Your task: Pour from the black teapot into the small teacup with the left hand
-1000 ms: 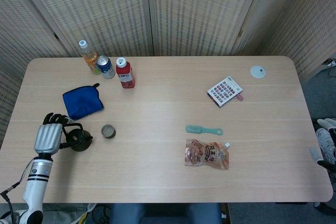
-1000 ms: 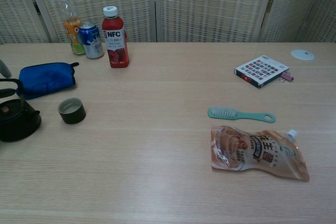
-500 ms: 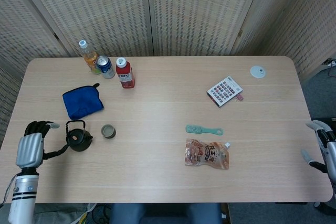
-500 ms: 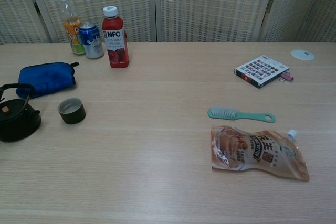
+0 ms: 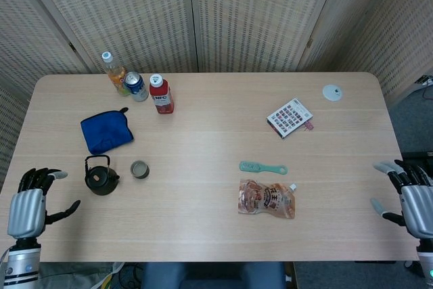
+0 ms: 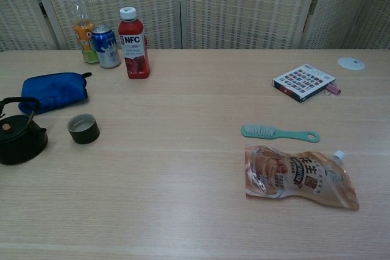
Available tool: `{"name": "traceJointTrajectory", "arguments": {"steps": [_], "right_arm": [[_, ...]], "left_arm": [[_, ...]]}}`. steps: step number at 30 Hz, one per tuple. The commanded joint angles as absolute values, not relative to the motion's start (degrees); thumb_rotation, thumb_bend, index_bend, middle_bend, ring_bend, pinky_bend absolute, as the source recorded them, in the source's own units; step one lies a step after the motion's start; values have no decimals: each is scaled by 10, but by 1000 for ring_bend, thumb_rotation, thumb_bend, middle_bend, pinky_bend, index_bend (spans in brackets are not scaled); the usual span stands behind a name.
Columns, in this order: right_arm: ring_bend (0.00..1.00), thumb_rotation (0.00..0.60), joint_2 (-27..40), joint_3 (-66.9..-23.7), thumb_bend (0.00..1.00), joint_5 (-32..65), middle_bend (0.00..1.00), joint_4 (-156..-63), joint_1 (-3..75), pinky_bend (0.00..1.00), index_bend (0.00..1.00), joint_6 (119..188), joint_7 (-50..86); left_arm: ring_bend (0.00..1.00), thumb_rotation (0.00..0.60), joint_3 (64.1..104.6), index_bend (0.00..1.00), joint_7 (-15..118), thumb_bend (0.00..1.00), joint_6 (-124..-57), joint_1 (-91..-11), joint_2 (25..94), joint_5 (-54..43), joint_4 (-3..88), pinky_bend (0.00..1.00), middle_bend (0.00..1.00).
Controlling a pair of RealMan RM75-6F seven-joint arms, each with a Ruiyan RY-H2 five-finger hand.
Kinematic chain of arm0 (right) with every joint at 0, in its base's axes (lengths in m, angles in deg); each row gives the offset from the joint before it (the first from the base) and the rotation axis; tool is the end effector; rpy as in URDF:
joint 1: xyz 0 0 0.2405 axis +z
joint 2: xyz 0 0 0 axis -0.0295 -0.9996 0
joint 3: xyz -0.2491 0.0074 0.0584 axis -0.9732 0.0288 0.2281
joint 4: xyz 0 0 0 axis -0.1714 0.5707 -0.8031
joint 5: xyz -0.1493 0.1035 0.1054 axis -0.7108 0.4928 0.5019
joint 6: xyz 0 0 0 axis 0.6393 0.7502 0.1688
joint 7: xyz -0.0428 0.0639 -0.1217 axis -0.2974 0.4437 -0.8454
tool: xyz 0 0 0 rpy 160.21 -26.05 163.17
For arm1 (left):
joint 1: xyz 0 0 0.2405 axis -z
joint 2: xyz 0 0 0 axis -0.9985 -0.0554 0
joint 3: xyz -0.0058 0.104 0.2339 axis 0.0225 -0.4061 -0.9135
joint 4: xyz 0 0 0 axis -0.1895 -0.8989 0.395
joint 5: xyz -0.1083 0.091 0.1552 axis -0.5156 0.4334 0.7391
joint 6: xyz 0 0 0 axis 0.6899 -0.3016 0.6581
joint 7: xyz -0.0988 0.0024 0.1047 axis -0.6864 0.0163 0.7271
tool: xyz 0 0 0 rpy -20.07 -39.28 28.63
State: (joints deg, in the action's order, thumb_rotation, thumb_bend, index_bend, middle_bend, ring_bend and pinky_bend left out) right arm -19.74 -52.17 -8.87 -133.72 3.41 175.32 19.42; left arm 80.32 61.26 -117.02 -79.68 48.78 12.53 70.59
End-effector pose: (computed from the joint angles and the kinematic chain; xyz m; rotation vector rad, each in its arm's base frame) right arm -0.2992 -0.1652 0.1871 1.3688 -0.9385 0.9378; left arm -0.2698 0.1910 0.1233 -1.2153 -0.9589 -1.0040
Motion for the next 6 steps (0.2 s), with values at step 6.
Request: {"name": "traceJointTrajectory", "arguments": {"steps": [6], "right_arm": [[130,600,-191,-536,218,-115,220,-1343,48,156,238,1734,190]], "left_arm": [[174,555,791,330,625,169,-1165,-805,482,142,725,74,264]]}}
